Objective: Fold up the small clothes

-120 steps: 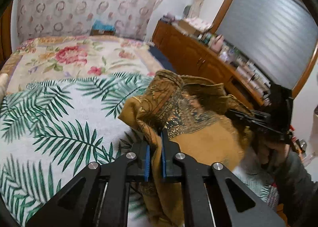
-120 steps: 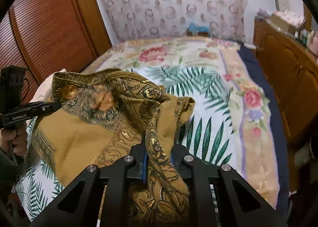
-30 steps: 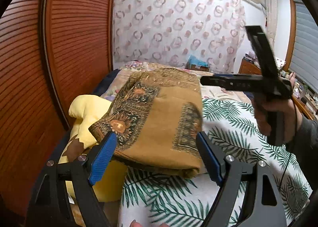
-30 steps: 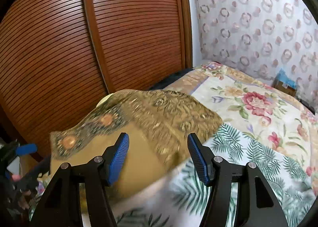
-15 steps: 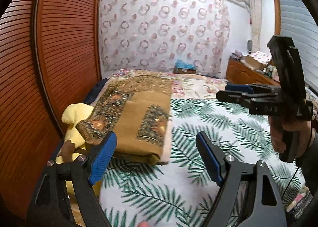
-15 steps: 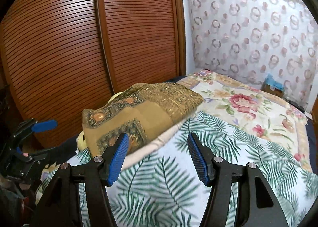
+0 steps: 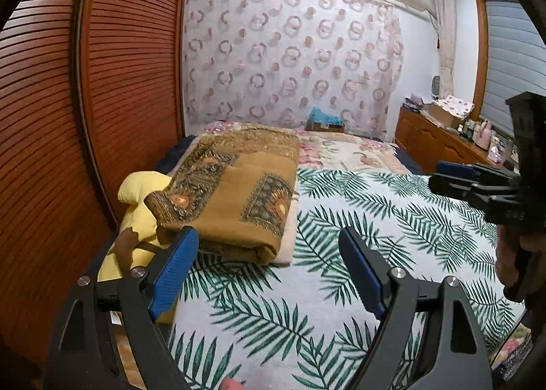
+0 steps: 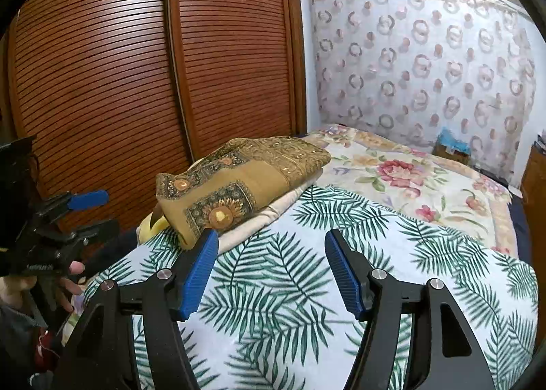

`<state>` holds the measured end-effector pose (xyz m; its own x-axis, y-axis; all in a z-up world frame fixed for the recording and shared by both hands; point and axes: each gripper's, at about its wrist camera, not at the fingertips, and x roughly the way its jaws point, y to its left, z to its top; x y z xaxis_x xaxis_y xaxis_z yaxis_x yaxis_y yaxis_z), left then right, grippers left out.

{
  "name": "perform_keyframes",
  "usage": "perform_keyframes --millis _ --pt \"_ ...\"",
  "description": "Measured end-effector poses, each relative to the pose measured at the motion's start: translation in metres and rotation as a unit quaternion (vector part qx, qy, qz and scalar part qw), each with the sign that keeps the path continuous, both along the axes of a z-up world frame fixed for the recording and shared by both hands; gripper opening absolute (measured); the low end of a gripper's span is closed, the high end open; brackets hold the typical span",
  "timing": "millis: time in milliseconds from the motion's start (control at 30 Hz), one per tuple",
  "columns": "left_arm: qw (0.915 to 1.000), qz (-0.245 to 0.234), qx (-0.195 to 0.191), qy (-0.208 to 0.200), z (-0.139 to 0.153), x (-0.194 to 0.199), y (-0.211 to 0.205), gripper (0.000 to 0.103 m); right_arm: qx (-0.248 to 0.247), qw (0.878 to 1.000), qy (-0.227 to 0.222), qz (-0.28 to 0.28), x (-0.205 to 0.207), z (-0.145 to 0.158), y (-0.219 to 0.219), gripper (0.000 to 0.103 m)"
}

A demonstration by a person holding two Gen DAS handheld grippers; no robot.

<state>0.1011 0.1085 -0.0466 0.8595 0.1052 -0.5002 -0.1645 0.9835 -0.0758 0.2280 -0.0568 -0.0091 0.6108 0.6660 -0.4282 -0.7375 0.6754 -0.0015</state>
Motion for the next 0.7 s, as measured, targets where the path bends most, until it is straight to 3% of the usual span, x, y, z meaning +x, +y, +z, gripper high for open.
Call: perform_keyframes --millis 267,567,700 --pt "0.9997 -0.025 0.008 0.004 0.005 -0.010 -0.023 0.085 0.013 1.000 -0.008 -0.025 -0.034 0.006 -0.028 0.068" --pt "0.9987 -0.047 0.004 -0.020 0.023 -0.012 -0.057 0.085 0.024 0.997 -0.008 -0.069 -0.072 0.010 -0.075 0.081" --pt "0.9979 -0.059 0.016 -0.023 0.027 -0.009 -0.078 0.085 0.031 0.995 -0.010 -0.091 -0.088 0.011 -0.096 0.082"
